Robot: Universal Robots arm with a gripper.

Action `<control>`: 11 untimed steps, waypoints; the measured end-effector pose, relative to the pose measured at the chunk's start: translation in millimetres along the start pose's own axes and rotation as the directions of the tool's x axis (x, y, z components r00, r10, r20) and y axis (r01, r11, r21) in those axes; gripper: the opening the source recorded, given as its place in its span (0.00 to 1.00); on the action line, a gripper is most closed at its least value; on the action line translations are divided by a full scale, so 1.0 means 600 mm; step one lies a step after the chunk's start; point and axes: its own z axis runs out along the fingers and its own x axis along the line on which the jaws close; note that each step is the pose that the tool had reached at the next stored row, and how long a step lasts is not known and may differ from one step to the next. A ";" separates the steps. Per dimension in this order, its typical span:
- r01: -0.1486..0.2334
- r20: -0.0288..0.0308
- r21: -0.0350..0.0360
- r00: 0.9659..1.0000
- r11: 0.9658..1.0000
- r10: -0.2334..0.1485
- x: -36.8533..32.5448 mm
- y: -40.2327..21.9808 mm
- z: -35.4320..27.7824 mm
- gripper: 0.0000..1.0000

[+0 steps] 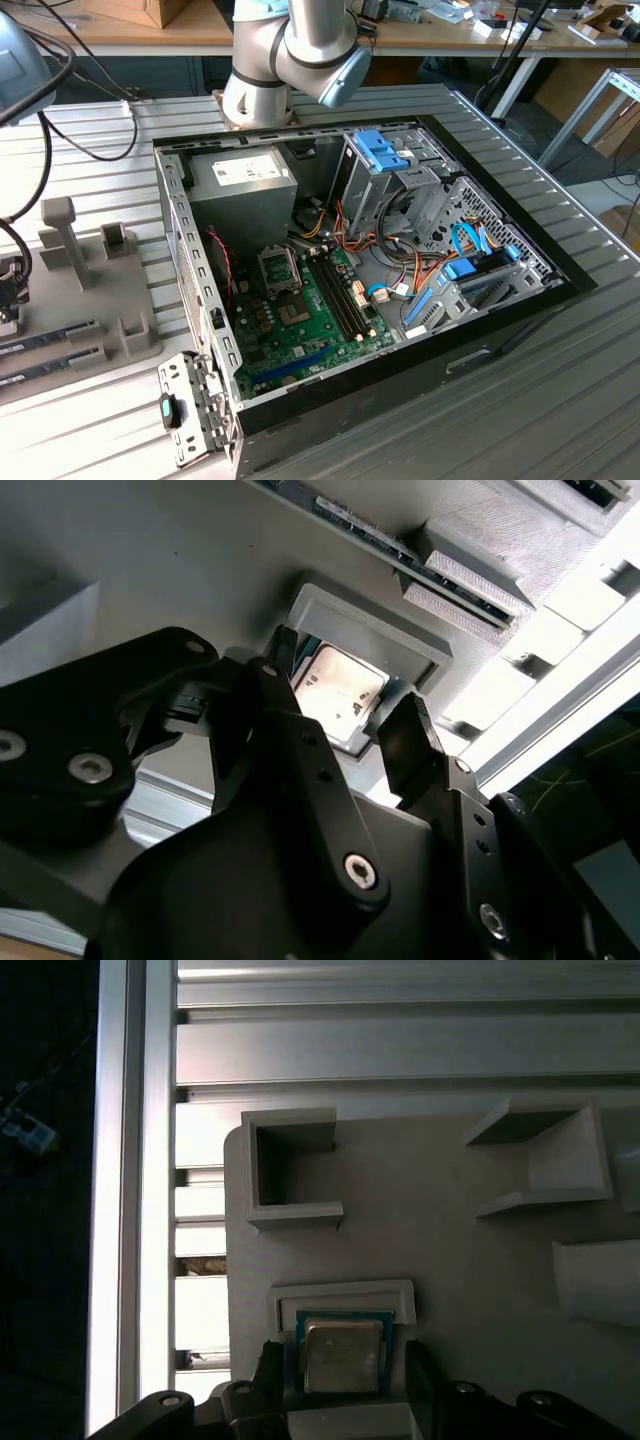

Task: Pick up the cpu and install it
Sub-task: 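Pick up the cpu and move it towards the insertion slot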

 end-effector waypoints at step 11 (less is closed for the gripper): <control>0.004 -0.001 0.000 1.000 1.000 -0.004 -0.002 -0.001 0.008 0.60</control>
